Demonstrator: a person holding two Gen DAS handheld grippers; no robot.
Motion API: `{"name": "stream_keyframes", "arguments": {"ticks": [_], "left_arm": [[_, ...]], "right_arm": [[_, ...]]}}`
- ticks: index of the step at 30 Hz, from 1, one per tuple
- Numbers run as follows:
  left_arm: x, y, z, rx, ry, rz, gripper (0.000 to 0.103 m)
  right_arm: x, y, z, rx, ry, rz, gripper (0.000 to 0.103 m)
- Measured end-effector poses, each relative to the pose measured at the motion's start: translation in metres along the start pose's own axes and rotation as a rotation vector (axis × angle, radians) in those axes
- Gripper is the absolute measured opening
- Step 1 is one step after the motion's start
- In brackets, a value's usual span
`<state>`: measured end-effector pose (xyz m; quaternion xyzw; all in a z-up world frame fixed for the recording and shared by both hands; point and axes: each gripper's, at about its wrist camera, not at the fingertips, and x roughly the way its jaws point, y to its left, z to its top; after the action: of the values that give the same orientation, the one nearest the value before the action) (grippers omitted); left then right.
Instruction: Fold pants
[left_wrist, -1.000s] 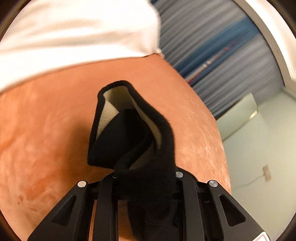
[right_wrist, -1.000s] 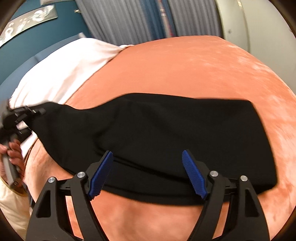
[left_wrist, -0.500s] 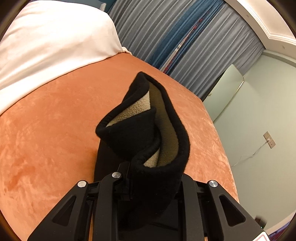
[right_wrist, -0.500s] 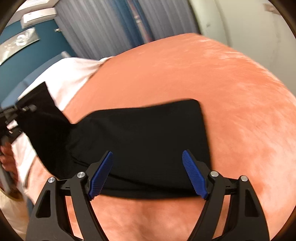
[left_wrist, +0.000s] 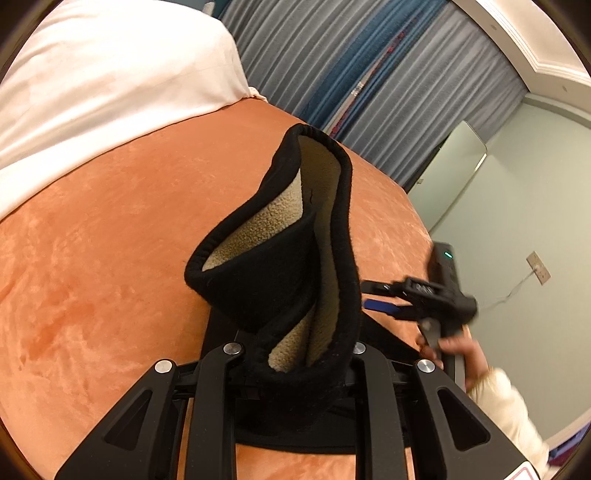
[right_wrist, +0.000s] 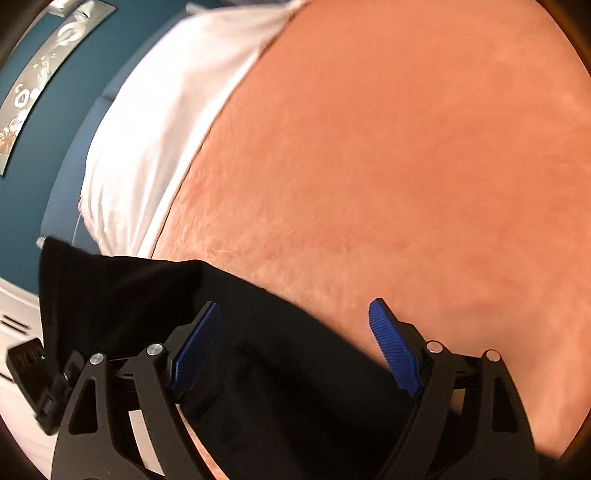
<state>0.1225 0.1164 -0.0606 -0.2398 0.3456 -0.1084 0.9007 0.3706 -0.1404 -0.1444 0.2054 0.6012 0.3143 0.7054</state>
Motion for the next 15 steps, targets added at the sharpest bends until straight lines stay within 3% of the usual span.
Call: {"name": "stream_keyframes", "arguments": {"ticks": [4,9,12,15], "left_arm": [[0.005,-0.004,-0.005,0.016,0.017,-0.019,0.017],[0.019,-0.005,-0.003,0.008,0.03,-0.042,0.018],[0.025,-0.007,-0.006,0.002,0.043,-0.054,0.018],[0.028,-0.014,-0.012,0.021,0.052,-0.049,0.018]], "right_arm": [[0.013,0.011,-0.001,-0.08,0.174,0.122,0.082],[0.017,0.025,-0.012,-0.157,0.307,0.222,0.085],[0.031,0.032,-0.008,-0.153,0.357,0.27,0.094],[0.046,0.032,0.007,-0.095,0.357,0.312,0.095]]}}
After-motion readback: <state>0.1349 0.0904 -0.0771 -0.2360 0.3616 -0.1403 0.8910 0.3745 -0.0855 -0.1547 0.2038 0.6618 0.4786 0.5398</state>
